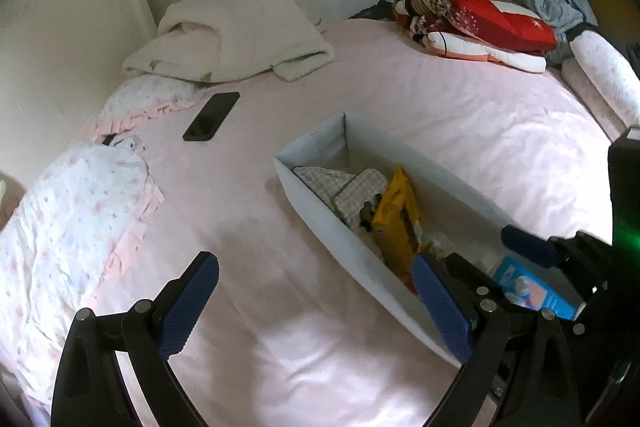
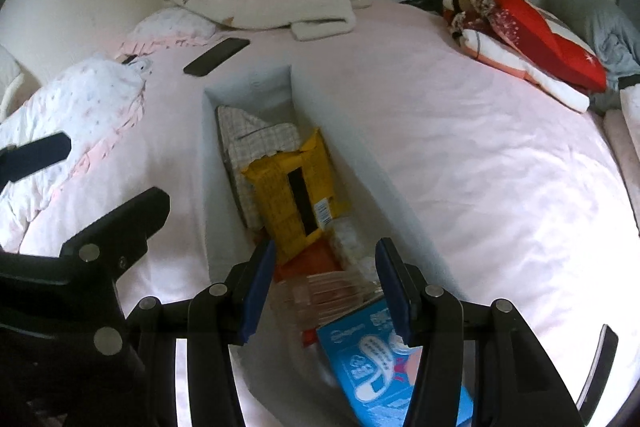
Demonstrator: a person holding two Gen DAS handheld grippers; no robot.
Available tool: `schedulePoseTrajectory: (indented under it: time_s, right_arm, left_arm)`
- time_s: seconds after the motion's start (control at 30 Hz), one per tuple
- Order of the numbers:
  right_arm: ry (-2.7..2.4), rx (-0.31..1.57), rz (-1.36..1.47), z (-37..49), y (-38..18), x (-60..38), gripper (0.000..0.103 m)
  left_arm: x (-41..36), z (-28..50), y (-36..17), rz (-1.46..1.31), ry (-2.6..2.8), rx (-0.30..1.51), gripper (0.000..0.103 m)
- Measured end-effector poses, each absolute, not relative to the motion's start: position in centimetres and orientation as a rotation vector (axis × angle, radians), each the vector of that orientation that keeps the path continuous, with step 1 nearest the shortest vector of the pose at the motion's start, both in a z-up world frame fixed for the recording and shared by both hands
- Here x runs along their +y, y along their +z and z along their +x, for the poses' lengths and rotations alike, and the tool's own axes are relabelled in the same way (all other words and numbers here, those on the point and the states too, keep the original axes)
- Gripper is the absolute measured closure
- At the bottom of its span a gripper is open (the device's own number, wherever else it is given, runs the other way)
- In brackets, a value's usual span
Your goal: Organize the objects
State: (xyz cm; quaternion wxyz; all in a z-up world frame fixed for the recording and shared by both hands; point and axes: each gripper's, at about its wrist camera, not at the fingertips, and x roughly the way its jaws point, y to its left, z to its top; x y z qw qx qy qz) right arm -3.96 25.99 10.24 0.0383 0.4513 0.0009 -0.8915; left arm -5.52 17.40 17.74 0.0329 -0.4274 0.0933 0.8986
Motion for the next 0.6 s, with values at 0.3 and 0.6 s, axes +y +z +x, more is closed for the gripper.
schedulePoseTrajectory:
  time_s: [0.3,0.6]
  right_arm:
    - [-2.709,-0.160,1.414,-4.2,10.2,27.7,0.050]
    - [-2.690,-0.117,1.444,-4.2,9.8,27.5,0.050]
  left_arm:
    - [17.4,-5.3,18.0,-1.336,2.779,0.256,0.005]
    - [17.5,-5.5,17.4,-1.335,2.772,0.276,0.005]
